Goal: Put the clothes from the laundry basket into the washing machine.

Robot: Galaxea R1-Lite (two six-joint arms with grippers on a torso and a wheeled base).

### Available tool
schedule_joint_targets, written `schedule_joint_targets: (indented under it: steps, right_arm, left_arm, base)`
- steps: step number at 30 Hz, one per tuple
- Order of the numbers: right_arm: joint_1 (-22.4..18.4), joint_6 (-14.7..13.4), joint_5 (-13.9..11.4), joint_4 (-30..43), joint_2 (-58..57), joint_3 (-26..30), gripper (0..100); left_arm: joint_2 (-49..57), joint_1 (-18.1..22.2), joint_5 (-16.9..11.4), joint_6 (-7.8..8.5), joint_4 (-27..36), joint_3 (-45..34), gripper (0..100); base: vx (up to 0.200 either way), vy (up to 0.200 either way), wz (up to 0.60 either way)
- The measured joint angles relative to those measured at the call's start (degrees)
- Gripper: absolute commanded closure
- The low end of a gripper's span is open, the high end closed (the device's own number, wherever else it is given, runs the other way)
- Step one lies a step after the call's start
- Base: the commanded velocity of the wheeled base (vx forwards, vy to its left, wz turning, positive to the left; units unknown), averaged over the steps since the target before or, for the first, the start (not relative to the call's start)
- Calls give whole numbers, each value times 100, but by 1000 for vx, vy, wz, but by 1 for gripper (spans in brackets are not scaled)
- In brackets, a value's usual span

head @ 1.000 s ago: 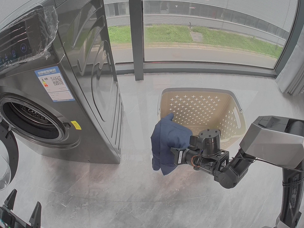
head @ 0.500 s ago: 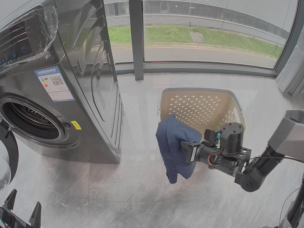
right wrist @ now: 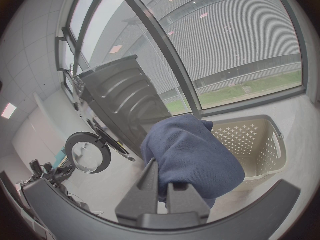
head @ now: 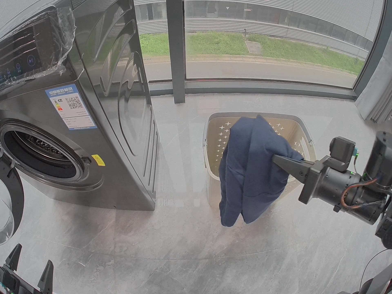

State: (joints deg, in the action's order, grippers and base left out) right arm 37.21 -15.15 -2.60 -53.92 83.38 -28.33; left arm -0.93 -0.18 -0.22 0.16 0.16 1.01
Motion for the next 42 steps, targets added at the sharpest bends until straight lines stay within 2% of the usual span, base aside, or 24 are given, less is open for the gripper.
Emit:
schedule_joint_targets:
  steps: [5, 11, 19, 42]
  right_arm:
    - [127, 71, -46, 82, -467, 107, 100]
    - [300, 84, -57, 71, -668, 216, 100]
    - [458, 99, -148, -7, -742, 319, 100]
    - [394, 82, -178, -60, -729, 227, 100]
  left_arm:
    - [0, 0, -5, -2, 0, 0, 0]
    - [0, 2, -11, -5, 2, 0, 0]
    - [0, -6, -46, -26, 6, 0, 0]
    - [0, -17, -49, -40, 9, 0, 0]
  base:
    - [-200, 0, 0]
    - [0, 0, 0]
    - [0, 200, 0]
    - [0, 200, 0]
